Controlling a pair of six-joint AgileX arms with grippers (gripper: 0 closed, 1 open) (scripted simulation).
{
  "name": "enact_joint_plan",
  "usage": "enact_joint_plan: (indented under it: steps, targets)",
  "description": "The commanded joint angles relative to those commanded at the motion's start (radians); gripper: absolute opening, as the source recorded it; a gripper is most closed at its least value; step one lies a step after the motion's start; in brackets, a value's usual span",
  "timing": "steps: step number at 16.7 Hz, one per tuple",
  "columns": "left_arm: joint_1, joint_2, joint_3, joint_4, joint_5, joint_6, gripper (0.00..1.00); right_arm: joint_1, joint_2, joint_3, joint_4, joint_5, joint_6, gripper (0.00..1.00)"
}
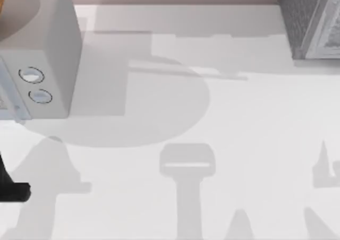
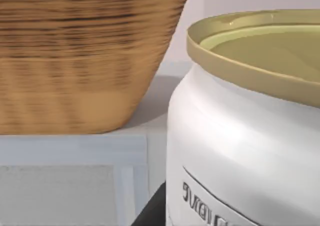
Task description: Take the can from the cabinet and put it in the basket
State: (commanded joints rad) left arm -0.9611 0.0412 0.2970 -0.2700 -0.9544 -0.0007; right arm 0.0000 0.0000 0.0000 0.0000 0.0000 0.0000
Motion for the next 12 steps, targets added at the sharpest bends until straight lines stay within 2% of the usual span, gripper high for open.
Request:
enact_joint_plan:
  steps: [2, 4, 12]
  targets:
    - [0.073, 0.090, 0.061, 0.016, 0.108, -0.007, 0.00, 0.000, 0.000, 0.000, 0.000, 0.000, 0.000, 1.00]
    - [0.174, 0.217, 0.138, 0.035, 0.261, -0.017, 0.00, 0.000, 0.000, 0.000, 0.000, 0.000, 0.000, 1.00]
    - [0.695, 0.820, 0.548, 0.103, 1.052, -0.027, 0.00, 0.000, 0.000, 0.000, 0.000, 0.000, 0.000, 1.00]
